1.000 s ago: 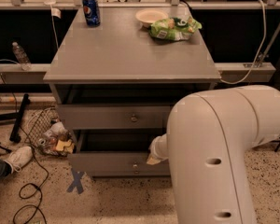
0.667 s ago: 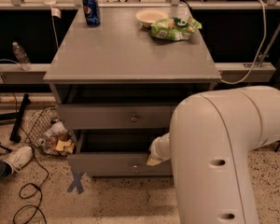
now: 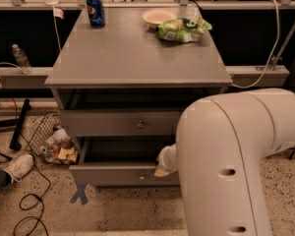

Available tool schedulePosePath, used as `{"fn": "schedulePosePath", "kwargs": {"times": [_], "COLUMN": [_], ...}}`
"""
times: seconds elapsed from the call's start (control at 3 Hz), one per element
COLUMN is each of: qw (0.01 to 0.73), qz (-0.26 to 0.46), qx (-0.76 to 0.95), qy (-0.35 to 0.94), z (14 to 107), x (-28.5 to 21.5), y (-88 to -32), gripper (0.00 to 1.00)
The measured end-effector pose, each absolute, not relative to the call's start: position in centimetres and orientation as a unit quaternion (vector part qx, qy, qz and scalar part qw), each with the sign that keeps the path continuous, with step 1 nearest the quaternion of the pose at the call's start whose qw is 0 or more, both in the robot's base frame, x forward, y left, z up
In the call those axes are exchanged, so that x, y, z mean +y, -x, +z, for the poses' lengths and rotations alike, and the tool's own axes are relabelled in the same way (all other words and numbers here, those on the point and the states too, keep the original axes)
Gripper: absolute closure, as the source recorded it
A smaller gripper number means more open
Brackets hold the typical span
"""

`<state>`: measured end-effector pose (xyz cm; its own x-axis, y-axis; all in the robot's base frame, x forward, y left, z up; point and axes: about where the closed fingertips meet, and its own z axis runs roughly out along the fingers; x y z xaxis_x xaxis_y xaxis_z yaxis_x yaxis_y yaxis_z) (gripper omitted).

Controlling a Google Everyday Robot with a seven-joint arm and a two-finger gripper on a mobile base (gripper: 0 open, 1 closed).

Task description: Open middle drawer

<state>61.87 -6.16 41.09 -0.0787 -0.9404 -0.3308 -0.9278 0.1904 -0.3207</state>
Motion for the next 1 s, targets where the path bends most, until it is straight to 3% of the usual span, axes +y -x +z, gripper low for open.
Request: {"fn": "schedulePosePath", "kwargs": {"times": [1.0], "qw": [0.237], "qz": [-0.013], "qx": [0.737], "qy": [0.633], "z": [41.19], "x": [-6.24], "y": [-61.08], "gripper": [1.00]}}
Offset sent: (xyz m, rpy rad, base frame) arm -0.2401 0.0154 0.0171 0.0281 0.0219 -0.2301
